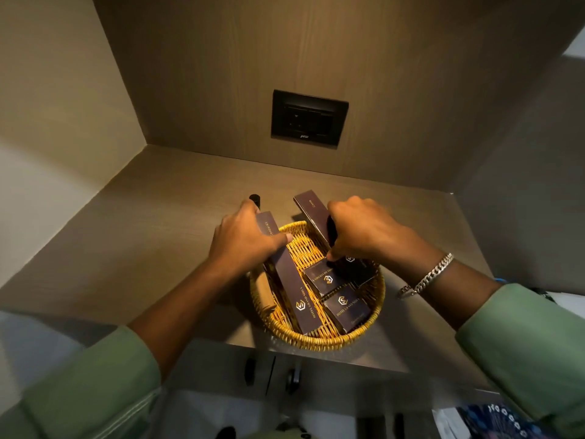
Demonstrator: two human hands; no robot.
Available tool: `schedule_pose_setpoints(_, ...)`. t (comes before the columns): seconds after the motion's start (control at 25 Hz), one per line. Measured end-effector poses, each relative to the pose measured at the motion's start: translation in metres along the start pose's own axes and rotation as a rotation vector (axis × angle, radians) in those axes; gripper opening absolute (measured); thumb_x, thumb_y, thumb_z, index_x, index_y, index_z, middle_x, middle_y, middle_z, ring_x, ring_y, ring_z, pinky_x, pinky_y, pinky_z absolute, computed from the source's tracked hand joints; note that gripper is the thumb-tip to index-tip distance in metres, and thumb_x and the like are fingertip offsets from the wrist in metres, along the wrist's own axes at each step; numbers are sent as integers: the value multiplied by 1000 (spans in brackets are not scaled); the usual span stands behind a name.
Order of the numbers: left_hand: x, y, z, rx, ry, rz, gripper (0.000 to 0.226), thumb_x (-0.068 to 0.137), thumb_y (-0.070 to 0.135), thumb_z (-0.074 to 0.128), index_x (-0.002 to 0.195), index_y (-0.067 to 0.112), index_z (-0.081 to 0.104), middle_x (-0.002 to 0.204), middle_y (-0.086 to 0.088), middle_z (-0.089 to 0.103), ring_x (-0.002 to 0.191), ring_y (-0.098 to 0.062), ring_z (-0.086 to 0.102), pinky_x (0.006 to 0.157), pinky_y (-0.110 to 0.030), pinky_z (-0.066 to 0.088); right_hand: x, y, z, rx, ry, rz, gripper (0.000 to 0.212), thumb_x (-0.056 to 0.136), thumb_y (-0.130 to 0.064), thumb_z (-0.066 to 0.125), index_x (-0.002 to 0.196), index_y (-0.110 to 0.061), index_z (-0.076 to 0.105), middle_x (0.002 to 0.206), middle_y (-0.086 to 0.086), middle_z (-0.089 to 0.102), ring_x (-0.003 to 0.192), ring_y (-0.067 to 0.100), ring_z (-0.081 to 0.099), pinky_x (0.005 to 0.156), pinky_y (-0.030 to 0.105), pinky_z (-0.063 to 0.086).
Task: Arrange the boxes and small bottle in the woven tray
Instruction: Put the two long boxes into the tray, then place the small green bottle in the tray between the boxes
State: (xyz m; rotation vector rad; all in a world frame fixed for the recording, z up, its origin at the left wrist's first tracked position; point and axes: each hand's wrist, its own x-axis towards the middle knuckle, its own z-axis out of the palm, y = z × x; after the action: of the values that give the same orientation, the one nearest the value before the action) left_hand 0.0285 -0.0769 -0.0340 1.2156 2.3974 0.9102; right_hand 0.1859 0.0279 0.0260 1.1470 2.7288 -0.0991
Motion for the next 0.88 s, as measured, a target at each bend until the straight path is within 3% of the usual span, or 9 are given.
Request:
schedule_pose_setpoints(0.08, -4, -5, 2, -19, 19, 42, 67, 64, 59, 75, 111, 20, 48, 91, 1, 57, 80, -18, 55, 59, -29, 46, -3, -3, 4, -36, -28, 13, 67, 64, -38, 86, 118, -13, 55, 104, 7, 66, 84, 23, 58, 58, 30, 43)
schedule_pose_setpoints(0.24, -10, -5, -7, -12, 66, 73, 67, 69, 55, 74, 119, 20, 46, 89, 3, 55, 81, -19, 57, 68, -37, 52, -6, -6, -1, -76, -42, 16, 56, 67, -34, 84, 113, -10, 61, 94, 5, 65, 78, 21, 57, 57, 29, 43)
schedule_pose_setpoints(0.36, -34, -8, -19, -104, 206, 246, 41, 78, 41, 69, 110, 21, 54, 87, 6, 51, 81, -15, 52, 67, -34, 45, 4, -9, -15, -43, 67, -40, 48, 69, -39, 82, 106, -13, 63, 90, 6, 65, 76, 23, 56, 58, 31, 43)
schedule_pose_setpoints(0.48, -67, -12, -27, -127, 158, 483, 22, 81, 35, 59, 98, 22, 58, 93, 4, 57, 89, -13, 51, 75, -37, 47, 36, -27, -32, 221, 157, -272, 44, 77, -32, 77, 116, -20, 61, 95, 0, 69, 84, 18, 64, 66, 31, 48)
schedule_pose_setpoints(0.56, -81, -16, -25, -48, 61, 612, 22, 82, 33, 58, 96, 17, 62, 96, -1, 60, 93, -16, 51, 77, -39, 47, 69, -48, -35, 256, 132, -433, 44, 79, -20, 75, 120, -23, 61, 106, 0, 67, 84, 12, 60, 71, 28, 48)
schedule_pose_setpoints(0.68, -91, -19, -20, 21, 3, 679, 21, 82, 30, 60, 91, 12, 66, 96, -5, 62, 95, -20, 52, 78, -40, 47, 113, -70, -26, 148, 10, -485, 44, 79, -10, 72, 120, -25, 64, 119, 2, 62, 91, 13, 57, 78, 31, 50)
schedule_pose_setpoints(0.76, -94, -19, -18, 4, 13, 685, 20, 83, 28, 62, 88, 10, 67, 94, -7, 63, 95, -20, 53, 78, -39, 48, 128, -76, -18, 102, -86, -495, 36, 79, -6, 72, 112, -21, 69, 114, 4, 65, 98, 18, 62, 77, 29, 50)
schedule_pose_setpoints(0.88, -94, -25, -15, -59, 51, 679, 17, 81, 24, 68, 86, 7, 68, 93, -9, 64, 97, -21, 54, 78, -36, 48, 130, -72, -15, 104, -96, -512, 26, 81, -4, 71, 104, -14, 72, 107, 5, 69, 100, 20, 65, 73, 25, 50)
